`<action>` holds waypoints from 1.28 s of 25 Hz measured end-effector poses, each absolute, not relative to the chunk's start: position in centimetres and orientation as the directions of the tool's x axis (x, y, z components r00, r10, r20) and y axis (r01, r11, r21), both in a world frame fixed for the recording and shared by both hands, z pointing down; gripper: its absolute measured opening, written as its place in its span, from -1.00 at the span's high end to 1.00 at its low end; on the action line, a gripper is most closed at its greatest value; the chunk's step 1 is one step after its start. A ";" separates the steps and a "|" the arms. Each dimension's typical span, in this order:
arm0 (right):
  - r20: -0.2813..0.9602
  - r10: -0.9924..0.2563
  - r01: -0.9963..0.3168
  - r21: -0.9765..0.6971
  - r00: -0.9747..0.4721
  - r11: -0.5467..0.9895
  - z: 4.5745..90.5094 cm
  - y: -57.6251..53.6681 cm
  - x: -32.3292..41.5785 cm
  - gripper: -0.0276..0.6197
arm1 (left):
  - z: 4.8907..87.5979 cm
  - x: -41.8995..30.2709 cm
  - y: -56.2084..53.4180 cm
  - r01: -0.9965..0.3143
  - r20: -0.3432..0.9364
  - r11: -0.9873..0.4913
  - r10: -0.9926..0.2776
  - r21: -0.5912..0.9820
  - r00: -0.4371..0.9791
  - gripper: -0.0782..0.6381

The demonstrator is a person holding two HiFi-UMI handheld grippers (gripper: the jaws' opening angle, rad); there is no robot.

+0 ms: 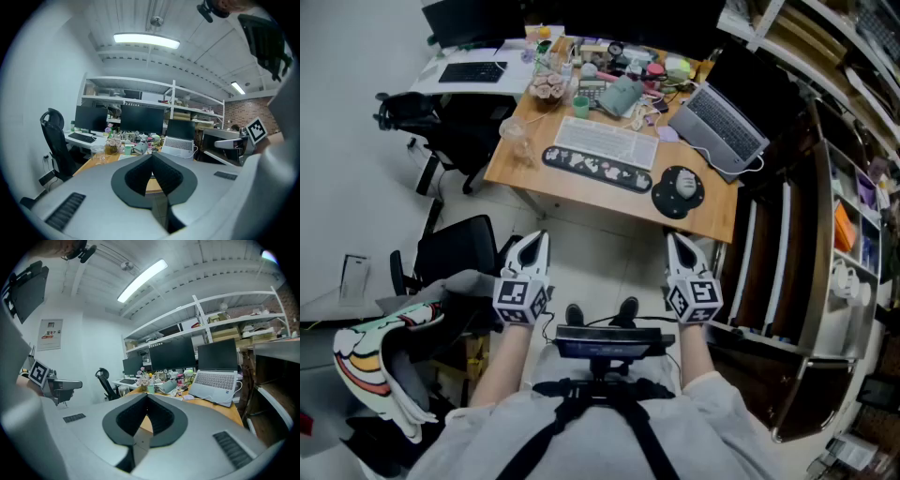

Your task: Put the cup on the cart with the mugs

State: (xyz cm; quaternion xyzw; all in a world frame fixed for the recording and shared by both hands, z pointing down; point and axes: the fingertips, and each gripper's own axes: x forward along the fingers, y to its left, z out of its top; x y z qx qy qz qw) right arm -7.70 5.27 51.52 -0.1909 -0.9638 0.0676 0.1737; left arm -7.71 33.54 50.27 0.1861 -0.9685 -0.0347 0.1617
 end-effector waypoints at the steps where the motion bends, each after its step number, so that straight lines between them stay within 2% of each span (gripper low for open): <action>1: 0.304 0.395 0.350 -0.193 -0.867 0.917 51.3 5.1 -7.8 0.89 | 50.1 -7.8 33.3 -0.348 0.294 0.929 -0.370 0.127 -0.881 0.77; 11: 0.277 0.445 0.409 -0.181 -0.851 0.894 49.8 2.3 -9.9 0.89 | 49.1 -9.5 29.5 -0.318 0.275 0.941 -0.339 0.119 -0.900 0.77; 19: 0.288 0.502 0.461 -0.201 -0.815 0.864 50.1 2.9 -12.0 0.89 | 47.5 -11.9 27.5 -0.344 0.261 0.936 -0.351 0.072 -0.899 0.77; 32: 0.305 0.477 0.440 -0.183 -0.824 0.879 50.5 9.5 -20.6 0.89 | 47.8 -23.4 30.4 -0.488 0.299 0.873 -0.469 0.014 -0.831 0.77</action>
